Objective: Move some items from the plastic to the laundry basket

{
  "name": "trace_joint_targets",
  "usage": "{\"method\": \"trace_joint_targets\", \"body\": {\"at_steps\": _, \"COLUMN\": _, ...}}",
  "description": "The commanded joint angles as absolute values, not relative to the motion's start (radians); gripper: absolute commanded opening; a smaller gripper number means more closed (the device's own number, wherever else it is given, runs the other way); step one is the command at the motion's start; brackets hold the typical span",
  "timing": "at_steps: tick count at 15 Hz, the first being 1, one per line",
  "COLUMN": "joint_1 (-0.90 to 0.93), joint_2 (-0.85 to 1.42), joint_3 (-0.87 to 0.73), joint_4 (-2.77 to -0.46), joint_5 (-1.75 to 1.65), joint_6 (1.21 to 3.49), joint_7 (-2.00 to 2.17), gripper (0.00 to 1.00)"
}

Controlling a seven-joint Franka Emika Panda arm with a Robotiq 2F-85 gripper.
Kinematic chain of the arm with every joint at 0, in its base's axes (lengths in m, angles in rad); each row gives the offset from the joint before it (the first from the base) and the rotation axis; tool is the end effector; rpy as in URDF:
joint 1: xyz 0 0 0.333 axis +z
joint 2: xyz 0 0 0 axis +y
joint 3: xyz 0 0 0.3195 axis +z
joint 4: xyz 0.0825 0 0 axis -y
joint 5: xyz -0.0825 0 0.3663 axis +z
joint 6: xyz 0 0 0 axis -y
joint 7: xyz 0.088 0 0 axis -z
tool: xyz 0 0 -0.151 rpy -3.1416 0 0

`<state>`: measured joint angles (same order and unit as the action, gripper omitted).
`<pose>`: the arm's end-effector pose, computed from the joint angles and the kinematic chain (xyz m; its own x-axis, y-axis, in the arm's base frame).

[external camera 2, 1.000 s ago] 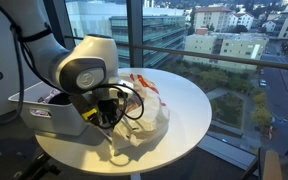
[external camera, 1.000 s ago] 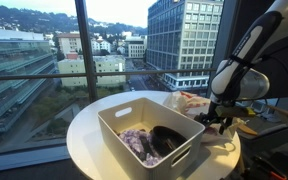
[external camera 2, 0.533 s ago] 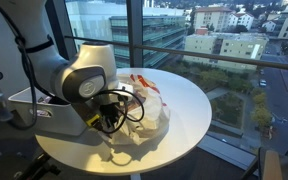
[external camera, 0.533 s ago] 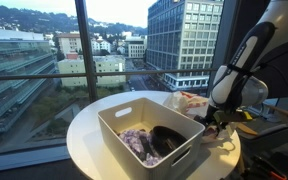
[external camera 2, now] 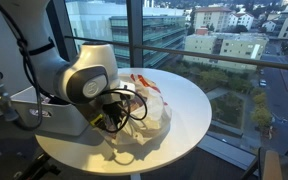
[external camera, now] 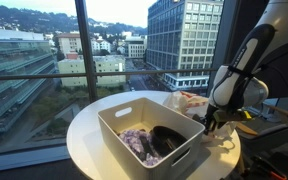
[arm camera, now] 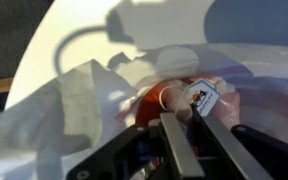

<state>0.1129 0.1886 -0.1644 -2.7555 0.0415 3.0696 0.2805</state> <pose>0.3994 -0.0282 0.1507 0.9247 -0.3579 0.1299 -0.3592 -0.9332 -0.0141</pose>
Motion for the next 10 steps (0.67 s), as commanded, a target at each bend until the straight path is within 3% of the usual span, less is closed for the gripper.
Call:
{"method": "trace_joint_targets", "body": {"at_steps": 1, "joint_1": 0.178, "joint_2": 0.124, "joint_3": -0.245, "joint_4": -2.751, "joint_5": -0.006, "joint_6": 3.077, "joint_7": 0.34, "gripper": 0.03}}
{"method": "trace_joint_targets", "body": {"at_steps": 6, "joint_1": 0.337, "joint_2": -0.009, "joint_3": -0.529, "joint_4": -2.73, "joint_5": -0.345, "joint_6": 3.061, "joint_7": 0.534, "gripper": 0.06}}
{"method": "trace_joint_targets", "body": {"at_steps": 10, "joint_1": 0.293, "joint_2": -0.211, "joint_3": -0.522, "joint_4": -2.68, "joint_5": -0.628, "joint_6": 2.897, "joint_7": 0.736, "gripper": 0.06}}
